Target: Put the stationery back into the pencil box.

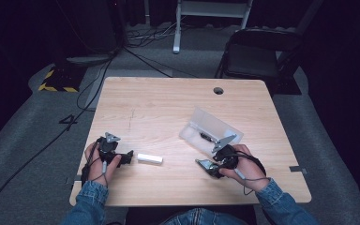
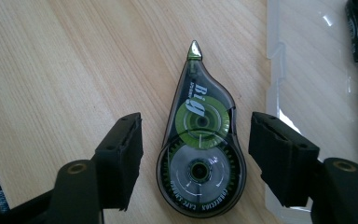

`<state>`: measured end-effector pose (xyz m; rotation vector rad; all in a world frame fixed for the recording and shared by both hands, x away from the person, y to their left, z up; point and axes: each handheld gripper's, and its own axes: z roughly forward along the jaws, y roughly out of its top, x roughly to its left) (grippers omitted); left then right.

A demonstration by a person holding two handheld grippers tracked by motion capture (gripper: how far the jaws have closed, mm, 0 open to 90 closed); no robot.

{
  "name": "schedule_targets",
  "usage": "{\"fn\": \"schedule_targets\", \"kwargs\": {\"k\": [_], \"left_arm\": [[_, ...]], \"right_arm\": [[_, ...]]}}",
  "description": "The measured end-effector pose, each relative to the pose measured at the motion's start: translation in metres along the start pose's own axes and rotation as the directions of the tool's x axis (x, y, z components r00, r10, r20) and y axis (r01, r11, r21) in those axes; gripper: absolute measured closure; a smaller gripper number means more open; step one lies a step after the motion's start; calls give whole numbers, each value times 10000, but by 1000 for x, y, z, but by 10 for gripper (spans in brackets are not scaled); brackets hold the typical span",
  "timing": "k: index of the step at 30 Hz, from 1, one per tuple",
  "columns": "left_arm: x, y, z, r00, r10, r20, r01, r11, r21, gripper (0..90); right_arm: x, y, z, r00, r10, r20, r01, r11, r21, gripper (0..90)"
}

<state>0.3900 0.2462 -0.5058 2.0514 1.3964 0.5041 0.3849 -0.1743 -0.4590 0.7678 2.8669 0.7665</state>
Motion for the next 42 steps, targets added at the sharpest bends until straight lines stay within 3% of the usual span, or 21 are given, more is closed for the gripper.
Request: {"fn": "schedule_targets", "kwargs": {"k": [18, 42], "left_arm": [[0, 0, 0, 10000, 3, 1, -3, 10000, 2, 0], [0, 0, 0, 10000, -1, -1, 1, 10000, 0, 0]], "right_arm": [[2, -2, 13, 9989, -265, 378, 236, 9970, 743, 369], [3, -1, 14, 9965, -576, 607, 527, 9954, 800, 428]]}}
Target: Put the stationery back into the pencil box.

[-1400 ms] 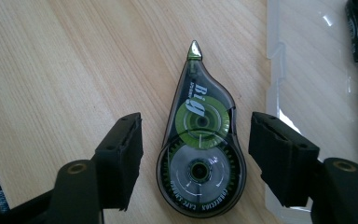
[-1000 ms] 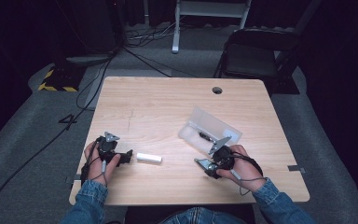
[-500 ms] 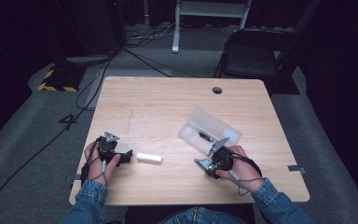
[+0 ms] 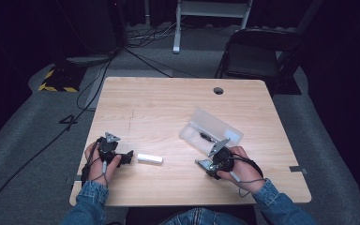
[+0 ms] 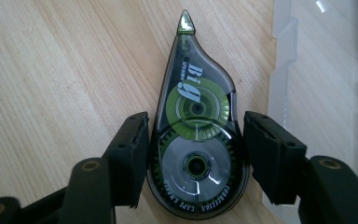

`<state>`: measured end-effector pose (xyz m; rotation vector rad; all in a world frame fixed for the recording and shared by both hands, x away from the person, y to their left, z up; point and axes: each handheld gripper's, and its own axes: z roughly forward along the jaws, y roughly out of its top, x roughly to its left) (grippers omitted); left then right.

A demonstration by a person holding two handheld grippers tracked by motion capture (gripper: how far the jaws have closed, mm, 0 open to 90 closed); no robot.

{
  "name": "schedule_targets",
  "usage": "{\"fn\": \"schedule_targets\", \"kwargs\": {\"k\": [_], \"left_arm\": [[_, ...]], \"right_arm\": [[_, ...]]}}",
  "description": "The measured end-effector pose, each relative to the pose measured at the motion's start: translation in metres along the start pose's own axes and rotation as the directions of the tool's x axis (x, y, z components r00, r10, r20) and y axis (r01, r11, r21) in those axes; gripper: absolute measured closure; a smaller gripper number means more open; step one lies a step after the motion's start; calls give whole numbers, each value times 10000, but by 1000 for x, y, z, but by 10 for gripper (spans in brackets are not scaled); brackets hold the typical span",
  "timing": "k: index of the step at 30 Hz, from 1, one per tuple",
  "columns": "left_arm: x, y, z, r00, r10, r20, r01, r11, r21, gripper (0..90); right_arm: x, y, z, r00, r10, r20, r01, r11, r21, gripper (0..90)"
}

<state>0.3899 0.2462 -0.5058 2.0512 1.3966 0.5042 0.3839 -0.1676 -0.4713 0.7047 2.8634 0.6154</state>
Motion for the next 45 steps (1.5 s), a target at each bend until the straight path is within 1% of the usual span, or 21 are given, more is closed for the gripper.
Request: {"fn": "schedule_targets", "kwargs": {"k": [4, 13, 25, 31, 34, 35, 36, 37, 39, 40, 42, 43, 44, 45], "left_arm": [[0, 0, 0, 10000, 3, 1, -3, 10000, 3, 0], [0, 0, 0, 10000, 3, 2, -3, 10000, 4, 0], [0, 0, 0, 10000, 8, 2, -8, 10000, 2, 0], [0, 0, 0, 10000, -6, 2, 6, 10000, -4, 0], [0, 0, 0, 10000, 10, 1, -10, 10000, 5, 0], [0, 0, 0, 10000, 73, -16, -73, 10000, 13, 0], [0, -1, -1, 10000, -37, 26, 37, 10000, 7, 0], [0, -1, -1, 10000, -37, 26, 37, 10000, 7, 0], [0, -1, -1, 10000, 2, -18, -2, 10000, -6, 0], [0, -2, -2, 10000, -6, 1, 6, 10000, 4, 0], [0, -2, -2, 10000, -30, -17, 30, 10000, -14, 0], [1, -3, -2, 10000, 4, 13, -4, 10000, 2, 0], [1, -3, -3, 10000, -48, 25, 48, 10000, -9, 0], [1, -3, -3, 10000, -48, 25, 48, 10000, -9, 0]], "right_arm": [[0, 0, 0, 10000, -8, 6, 8, 10000, -32, 430], [1, 2, -4, 9998, 60, -211, -65, 9997, -235, 431], [3, 6, -18, 9995, -77, -313, 50, 9964, -845, 432], [3, 7, -26, 9994, -173, -299, 135, 9921, -1249, 432], [3, 8, -29, 9995, -111, -284, 72, 9912, -1325, 432], [2, 8, -31, 9996, -73, -256, 35, 9894, -1451, 432], [0, 8, -35, 9997, -47, -239, 9, 9875, -1575, 433], [-1, 8, -37, 9997, -25, -234, -14, 9861, -1659, 433], [-2, 8, -38, 9998, 12, -214, -48, 9851, -1717, 432], [-6, 8, -41, 9998, 63, -167, -93, 9831, -1831, 433], [-7, 8, -42, 9998, 81, -156, -108, 9820, -1886, 433], [-10, 8, -43, 9999, 109, -133, -133, 9807, -1953, 432], [-14, 7, -44, 9998, 195, -74, -206, 9788, -2037, 432], [-14, 7, -44, 9998, 195, -74, -206, 9788, -2037, 432]]}}
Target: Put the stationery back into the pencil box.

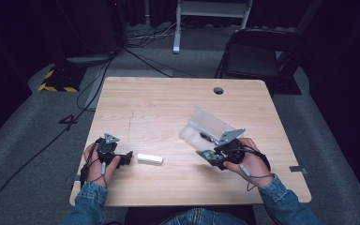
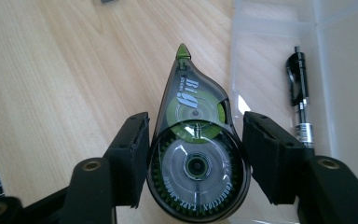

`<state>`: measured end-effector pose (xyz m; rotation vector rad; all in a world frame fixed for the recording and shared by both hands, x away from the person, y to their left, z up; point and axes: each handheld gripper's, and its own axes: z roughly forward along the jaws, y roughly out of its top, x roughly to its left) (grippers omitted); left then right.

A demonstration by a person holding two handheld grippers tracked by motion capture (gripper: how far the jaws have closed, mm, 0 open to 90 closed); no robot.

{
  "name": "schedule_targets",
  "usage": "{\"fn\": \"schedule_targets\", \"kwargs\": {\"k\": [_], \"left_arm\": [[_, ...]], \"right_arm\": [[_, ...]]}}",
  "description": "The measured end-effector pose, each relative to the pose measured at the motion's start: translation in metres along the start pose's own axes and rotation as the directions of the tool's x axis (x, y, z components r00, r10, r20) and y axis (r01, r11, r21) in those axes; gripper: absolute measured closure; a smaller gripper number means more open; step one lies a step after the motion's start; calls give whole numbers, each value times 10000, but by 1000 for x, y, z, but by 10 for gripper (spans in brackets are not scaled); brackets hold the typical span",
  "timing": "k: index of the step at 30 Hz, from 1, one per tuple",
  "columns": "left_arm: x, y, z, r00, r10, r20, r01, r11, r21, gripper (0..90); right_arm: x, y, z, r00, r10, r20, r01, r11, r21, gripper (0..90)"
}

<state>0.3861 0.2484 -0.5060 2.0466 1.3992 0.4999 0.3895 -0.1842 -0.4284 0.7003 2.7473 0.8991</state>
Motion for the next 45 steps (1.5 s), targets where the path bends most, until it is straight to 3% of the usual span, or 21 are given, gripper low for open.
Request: {"fn": "schedule_targets", "kwargs": {"k": [23, 45], "left_arm": [[1, -3, -3, 10000, 30, -11, -30, 10000, 14, 0], [2, -3, -3, 10000, 46, -2, -46, 10000, 21, 0]], "right_arm": [[-38, -14, 5, 9953, 714, 655, -712, 9974, -57, 433], [-43, -21, 18, 9939, 989, 479, -1006, 9944, 338, 433]]}}
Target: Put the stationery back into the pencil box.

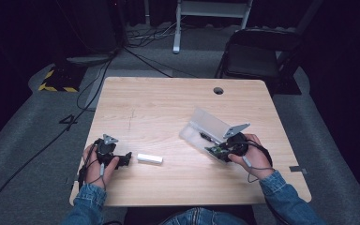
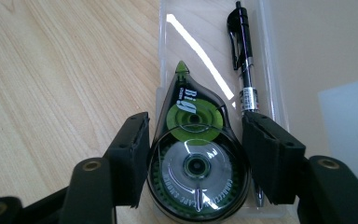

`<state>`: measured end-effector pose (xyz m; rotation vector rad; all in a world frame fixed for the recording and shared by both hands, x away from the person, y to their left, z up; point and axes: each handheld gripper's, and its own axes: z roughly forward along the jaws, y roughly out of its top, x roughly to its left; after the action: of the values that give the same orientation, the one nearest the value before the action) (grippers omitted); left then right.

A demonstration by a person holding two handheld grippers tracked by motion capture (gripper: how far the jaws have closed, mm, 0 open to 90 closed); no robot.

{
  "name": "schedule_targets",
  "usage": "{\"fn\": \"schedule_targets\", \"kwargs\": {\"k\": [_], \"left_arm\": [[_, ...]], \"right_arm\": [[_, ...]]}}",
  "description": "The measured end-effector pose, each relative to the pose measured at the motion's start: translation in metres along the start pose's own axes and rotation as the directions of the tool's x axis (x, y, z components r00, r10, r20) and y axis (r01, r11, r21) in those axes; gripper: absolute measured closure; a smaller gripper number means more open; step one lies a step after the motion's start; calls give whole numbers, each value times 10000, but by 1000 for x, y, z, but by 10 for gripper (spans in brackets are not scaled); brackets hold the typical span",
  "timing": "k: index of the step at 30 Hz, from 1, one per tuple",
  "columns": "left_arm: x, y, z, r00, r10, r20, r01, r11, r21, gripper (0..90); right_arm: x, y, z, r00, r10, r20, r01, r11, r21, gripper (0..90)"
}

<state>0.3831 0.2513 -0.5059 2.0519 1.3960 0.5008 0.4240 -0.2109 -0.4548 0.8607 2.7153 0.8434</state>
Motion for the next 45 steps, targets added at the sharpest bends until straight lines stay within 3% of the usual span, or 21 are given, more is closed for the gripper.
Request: {"fn": "schedule_targets", "kwargs": {"k": [26, 45], "left_arm": [[0, 0, 0, 10000, -27, -10, 27, 10000, -9, 0], [0, 0, 0, 10000, 11, 14, -11, 10000, -18, 0]], "right_arm": [[-6, -4, 7, 9982, 513, -297, -512, 9987, 40, 423], [-4, -3, 6, 9984, 501, -264, -506, 9986, -156, 356]]}}
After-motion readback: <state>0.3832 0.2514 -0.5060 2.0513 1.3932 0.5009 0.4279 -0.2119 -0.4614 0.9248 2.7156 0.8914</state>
